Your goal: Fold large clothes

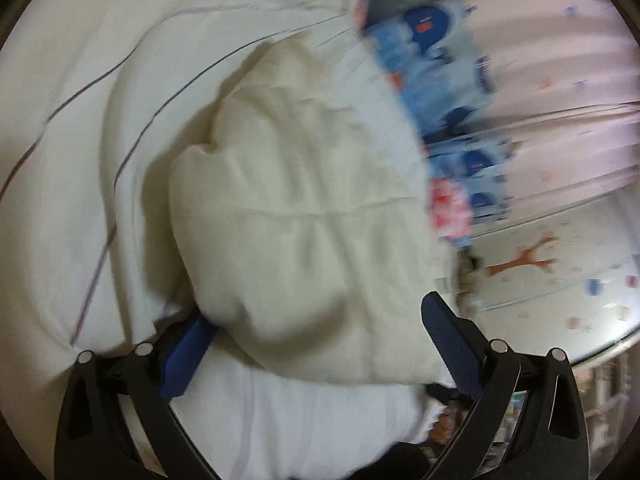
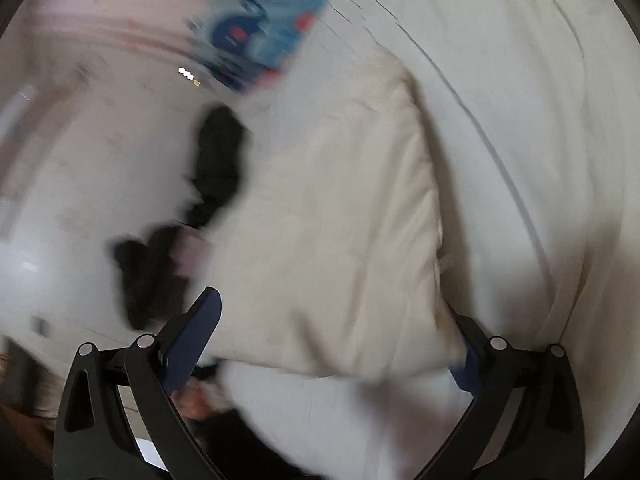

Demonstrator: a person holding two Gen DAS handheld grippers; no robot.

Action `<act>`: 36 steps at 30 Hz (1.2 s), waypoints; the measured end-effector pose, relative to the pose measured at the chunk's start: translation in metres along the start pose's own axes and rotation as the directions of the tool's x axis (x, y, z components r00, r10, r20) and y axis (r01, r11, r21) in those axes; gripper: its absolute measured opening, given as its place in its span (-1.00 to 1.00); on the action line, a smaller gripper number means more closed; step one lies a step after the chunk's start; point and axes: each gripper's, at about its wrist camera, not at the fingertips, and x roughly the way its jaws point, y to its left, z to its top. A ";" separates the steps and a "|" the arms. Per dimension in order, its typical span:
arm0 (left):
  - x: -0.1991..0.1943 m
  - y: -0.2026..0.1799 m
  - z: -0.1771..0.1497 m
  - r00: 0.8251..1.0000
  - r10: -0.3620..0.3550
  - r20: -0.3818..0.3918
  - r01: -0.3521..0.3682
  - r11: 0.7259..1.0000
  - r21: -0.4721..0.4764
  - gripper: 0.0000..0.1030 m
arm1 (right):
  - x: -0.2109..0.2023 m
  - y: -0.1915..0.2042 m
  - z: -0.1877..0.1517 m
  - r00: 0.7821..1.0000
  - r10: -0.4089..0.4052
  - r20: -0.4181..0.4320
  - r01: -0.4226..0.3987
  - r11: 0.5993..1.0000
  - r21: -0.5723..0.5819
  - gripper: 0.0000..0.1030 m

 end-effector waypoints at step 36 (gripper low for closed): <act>-0.094 -0.014 -0.096 0.991 0.012 -0.130 -0.012 1.000 0.002 -0.03 | -0.143 0.037 -0.134 0.999 0.004 -0.046 -0.008 0.995 -0.100 -0.36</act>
